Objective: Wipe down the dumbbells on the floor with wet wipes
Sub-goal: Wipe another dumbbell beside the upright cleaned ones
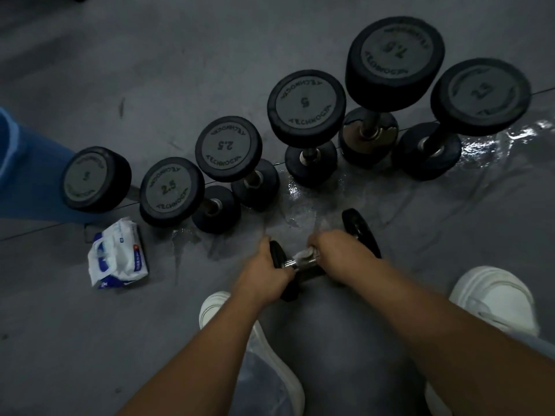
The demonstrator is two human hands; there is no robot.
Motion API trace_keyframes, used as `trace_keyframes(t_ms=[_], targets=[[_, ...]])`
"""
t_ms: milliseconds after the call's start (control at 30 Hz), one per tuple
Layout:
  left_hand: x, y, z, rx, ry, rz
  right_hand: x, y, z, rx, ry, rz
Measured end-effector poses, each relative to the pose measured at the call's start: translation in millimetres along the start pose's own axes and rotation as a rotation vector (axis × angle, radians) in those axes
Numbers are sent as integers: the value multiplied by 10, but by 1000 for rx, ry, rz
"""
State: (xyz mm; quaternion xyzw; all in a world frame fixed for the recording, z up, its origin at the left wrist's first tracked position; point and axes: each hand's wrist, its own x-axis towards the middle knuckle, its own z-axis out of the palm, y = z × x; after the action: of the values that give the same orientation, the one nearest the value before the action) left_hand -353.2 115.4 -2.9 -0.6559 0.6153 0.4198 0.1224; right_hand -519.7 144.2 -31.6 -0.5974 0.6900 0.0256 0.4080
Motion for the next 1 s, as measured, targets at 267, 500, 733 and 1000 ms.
trace_keyframes(t_ms=[267,500,733,1000], targets=[[-89,-34,142,73,79,148,-182,-60,418,294,442,179],[62,27,9,59,44,122,-190,73,306,308,467,82],[101,22,0,106,78,122,-145,-71,272,178,401,38],[181,74,-125,188,101,113,9,-86,61,-52,278,77]])
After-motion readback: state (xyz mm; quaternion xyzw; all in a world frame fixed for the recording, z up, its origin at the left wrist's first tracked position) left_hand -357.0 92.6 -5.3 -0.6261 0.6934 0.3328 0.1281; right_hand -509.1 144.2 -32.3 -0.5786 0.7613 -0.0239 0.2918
